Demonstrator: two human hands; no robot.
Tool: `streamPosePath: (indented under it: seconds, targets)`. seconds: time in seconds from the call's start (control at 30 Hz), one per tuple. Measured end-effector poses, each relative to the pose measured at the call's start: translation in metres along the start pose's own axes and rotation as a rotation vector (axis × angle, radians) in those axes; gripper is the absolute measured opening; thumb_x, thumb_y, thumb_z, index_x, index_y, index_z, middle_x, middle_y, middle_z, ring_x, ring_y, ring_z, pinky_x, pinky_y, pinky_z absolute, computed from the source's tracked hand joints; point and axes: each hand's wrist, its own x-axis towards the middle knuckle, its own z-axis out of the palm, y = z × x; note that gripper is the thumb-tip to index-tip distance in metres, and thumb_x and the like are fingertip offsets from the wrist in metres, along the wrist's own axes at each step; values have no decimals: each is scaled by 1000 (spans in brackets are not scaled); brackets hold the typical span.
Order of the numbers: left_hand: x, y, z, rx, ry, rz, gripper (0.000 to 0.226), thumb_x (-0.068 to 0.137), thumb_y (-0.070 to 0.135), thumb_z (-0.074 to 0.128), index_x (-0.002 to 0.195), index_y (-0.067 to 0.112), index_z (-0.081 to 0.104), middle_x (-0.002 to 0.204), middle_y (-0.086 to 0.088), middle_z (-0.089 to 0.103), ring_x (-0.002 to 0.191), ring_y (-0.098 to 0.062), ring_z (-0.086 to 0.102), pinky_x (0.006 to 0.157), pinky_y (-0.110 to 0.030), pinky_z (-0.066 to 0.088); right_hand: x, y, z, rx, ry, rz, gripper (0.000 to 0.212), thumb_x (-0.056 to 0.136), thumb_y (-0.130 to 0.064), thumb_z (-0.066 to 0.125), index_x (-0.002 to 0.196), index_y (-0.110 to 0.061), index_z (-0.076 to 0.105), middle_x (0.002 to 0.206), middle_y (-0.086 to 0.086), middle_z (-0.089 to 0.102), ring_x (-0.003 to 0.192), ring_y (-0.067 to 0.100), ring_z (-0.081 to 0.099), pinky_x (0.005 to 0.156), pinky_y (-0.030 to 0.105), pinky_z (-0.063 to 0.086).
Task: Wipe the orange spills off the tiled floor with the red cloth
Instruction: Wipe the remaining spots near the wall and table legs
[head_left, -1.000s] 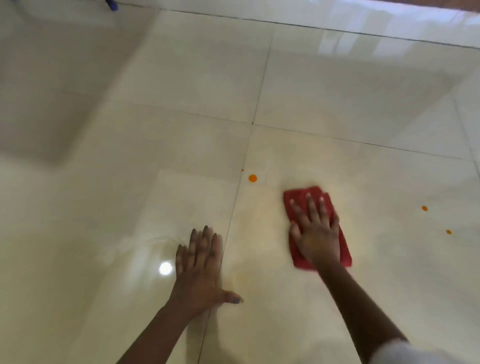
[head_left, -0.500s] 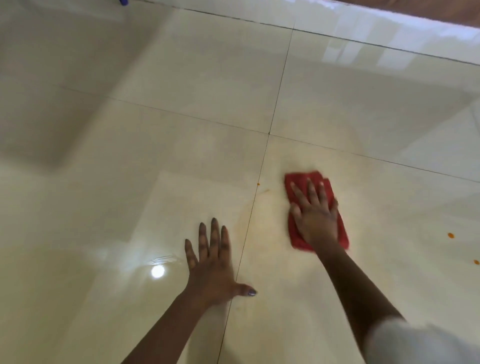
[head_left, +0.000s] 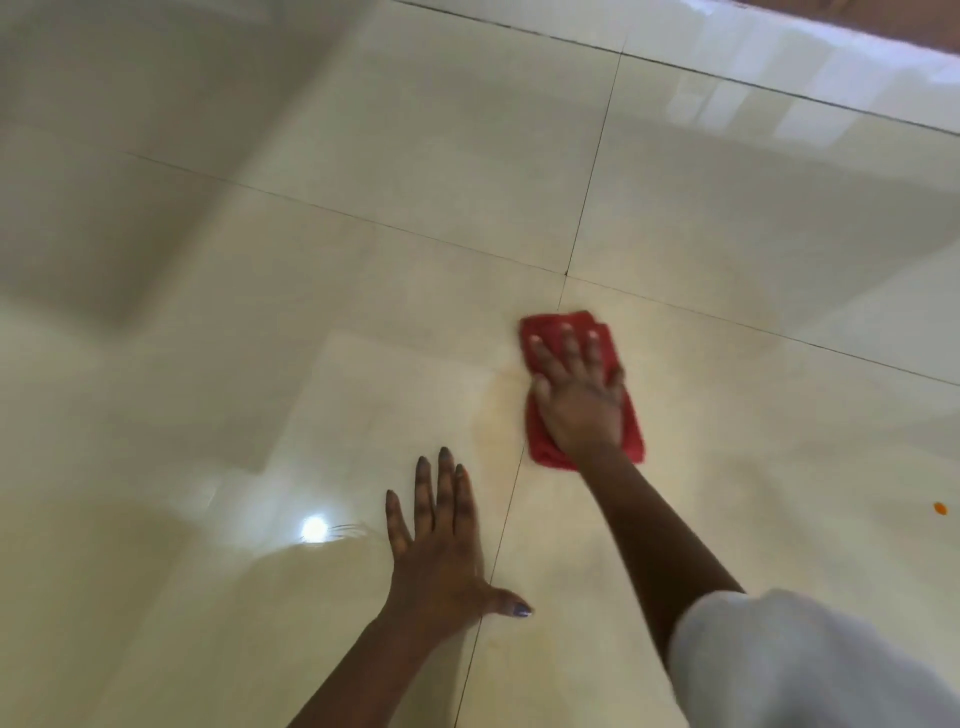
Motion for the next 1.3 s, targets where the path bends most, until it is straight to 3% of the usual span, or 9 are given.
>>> streamPosePath:
  seconds: [0.17, 0.33, 0.47, 0.57, 0.83, 1.0, 1.1, 1.2, 1.3]
  targets:
    - [-17, -29, -6, -90, 90, -74, 152, 36, 96, 42, 131, 7, -37, 139, -7, -48, 129, -22, -43, 108, -48, -20, -107, -21, 27, -60, 13, -408, 54, 89, -43, 29, 142, -41, 23, 153, -3, 23, 143, 26, 14, 108, 58, 23]
    - [-33, -58, -2, -106, 91, -110, 149, 29, 99, 22, 128, 9, -43, 140, -9, -47, 128, -22, -44, 106, -43, -22, -49, -3, 8, -31, 27, -106, 56, 89, -46, 14, 145, -43, 16, 157, -2, 10, 144, 22, -1, 112, 54, 8]
    - [-43, -72, 10, -87, 75, -124, 146, 42, 101, 17, 144, -3, 12, 153, -23, 9, 141, -28, -1, 110, -41, -5, -57, -94, 30, -66, -7, -382, 56, 87, -42, 19, 143, -42, 24, 156, 0, 16, 144, 25, 5, 110, 58, 11]
    - [-64, -87, 23, -130, 85, -165, 146, 42, 101, 25, 144, -2, 12, 153, -23, 10, 142, -27, -1, 110, -37, -6, -161, -84, 53, -79, -29, -599, 52, 83, -41, 35, 135, -42, 42, 150, -3, 34, 141, 24, 22, 107, 58, 21]
    - [-75, -83, 18, -130, 156, -137, 153, 17, 102, 6, 130, 8, -38, 138, -6, -48, 123, -16, -50, 103, -34, -29, -103, -53, 26, -96, 28, -266, 57, 84, -39, 22, 138, -37, 40, 150, 3, 33, 140, 29, 23, 105, 59, 22]
    - [-90, -63, 33, -59, 105, 13, 148, 39, 100, 24, 146, 4, -10, 153, -14, -23, 139, -18, -26, 108, -30, -22, -228, -25, 54, -117, -15, -590, 54, 77, -39, 41, 131, -44, 45, 145, -3, 41, 137, 23, 29, 105, 54, 18]
    - [-87, -41, 43, 4, 8, 67, 139, 47, 99, 16, 142, -3, 24, 152, -18, 17, 140, -28, 11, 109, -39, 3, -213, 49, 38, -89, 84, -344, 58, 75, -33, 37, 132, -40, 40, 140, 5, 48, 134, 26, 31, 102, 51, 23]
    - [-72, -13, 42, 48, 31, 148, 133, 53, 96, 20, 141, -2, 29, 151, -18, 22, 139, -26, 17, 108, -40, 8, -138, 67, 13, -41, 106, 56, 57, 86, -38, 21, 142, -38, 29, 150, 5, 32, 141, 29, 21, 105, 58, 23]
    - [-58, 11, 43, 87, 39, 225, 131, 56, 95, 19, 141, -3, 27, 151, -20, 22, 140, -27, 12, 109, -39, 6, -123, 42, 16, -29, 50, -11, 55, 90, -39, 23, 144, -40, 23, 156, 1, 17, 144, 27, 7, 109, 59, 14]
